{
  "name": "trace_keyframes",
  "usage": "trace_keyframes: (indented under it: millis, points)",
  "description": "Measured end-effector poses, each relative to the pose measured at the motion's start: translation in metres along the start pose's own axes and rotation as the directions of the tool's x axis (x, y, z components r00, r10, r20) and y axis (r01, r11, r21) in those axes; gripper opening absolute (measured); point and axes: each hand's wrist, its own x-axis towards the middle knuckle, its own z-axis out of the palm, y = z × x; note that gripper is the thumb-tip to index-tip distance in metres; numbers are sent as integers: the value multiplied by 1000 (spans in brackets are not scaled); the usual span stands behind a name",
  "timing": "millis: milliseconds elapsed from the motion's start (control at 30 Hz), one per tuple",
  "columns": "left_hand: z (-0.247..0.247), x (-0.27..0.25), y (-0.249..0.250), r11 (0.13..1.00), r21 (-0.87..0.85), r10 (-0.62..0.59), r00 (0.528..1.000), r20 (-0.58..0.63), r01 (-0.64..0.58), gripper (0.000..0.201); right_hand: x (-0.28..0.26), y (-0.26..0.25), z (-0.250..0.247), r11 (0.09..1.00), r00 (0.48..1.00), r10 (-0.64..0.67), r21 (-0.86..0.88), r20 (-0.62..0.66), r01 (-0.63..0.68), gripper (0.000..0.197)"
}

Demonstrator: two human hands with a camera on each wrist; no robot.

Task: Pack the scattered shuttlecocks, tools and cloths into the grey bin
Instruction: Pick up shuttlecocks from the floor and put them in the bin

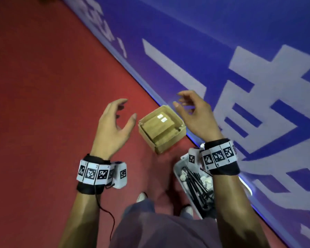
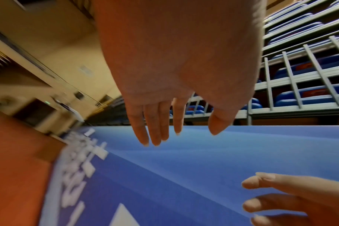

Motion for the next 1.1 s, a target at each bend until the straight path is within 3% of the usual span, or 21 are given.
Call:
trace_keyframes:
  millis: [133,267,367,500,633,900,967,1100]
  points:
    - [-81,-54,-49,982,54,-171,971,-166,182,46,-2,-57,103,993,969,-106,74,222,92,36]
    - [-171,-120,-102,940,81,-293,907,-302,331,48,-22,-114,221,978,886,-202,135,418,160,35]
    - [-237,-173,-139,898,100,-365,851,-378,429,51,-45,-155,307,964,828,-260,175,497,198,34]
    - [-331,-265,-190,821,130,-434,755,-492,556,54,-102,-221,430,934,679,-356,228,641,274,35]
    - [-394,-356,-224,714,82,-506,594,-626,695,55,-161,-282,536,896,467,-429,298,773,330,35]
    - [-440,-508,-262,452,-174,-617,166,-769,875,58,-278,-346,711,812,68,-512,458,856,362,31]
    - [-451,-529,-273,391,-213,-620,85,-780,895,59,-300,-360,754,793,-14,-524,494,852,356,31]
    - [-490,-551,-303,296,-255,-605,-25,-796,921,57,-328,-395,846,771,-122,-535,542,836,334,29]
